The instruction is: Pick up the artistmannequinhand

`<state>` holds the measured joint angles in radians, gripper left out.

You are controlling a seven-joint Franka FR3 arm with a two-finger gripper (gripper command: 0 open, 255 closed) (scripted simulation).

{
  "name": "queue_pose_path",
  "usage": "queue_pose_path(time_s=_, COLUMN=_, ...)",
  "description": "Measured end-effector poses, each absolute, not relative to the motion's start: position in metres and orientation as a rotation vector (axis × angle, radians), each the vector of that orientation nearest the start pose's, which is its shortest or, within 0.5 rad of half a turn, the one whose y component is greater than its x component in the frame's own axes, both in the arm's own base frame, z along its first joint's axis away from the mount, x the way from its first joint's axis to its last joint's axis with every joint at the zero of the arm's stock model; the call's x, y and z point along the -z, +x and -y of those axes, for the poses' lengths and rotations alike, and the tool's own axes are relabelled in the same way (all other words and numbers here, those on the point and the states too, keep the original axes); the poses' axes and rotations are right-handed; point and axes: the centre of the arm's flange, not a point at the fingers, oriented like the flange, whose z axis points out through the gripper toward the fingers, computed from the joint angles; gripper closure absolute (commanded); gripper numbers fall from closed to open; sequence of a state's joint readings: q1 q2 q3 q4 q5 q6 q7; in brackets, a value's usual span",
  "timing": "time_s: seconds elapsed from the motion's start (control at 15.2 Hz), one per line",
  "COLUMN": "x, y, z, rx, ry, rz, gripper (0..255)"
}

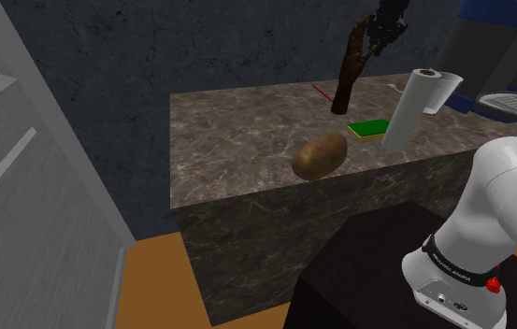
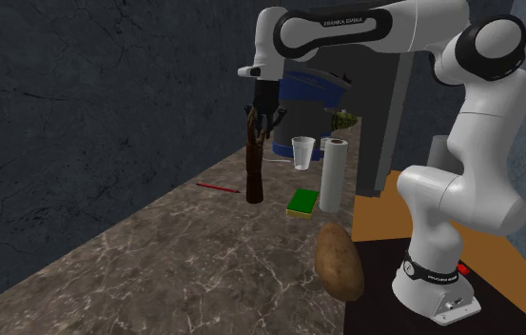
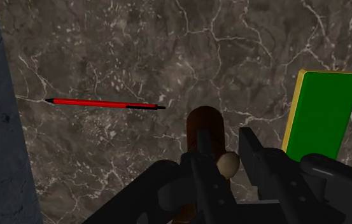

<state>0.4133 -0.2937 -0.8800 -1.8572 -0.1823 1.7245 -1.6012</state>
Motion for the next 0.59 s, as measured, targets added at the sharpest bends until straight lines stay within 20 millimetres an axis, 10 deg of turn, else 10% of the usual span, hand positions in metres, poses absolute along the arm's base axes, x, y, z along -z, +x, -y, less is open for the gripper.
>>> queue_pose_path(time_s=0.59, x=-0.609, y=0.421, z=0.288, rx=0.108, ry=-2.638, rz=1.752, gripper=255)
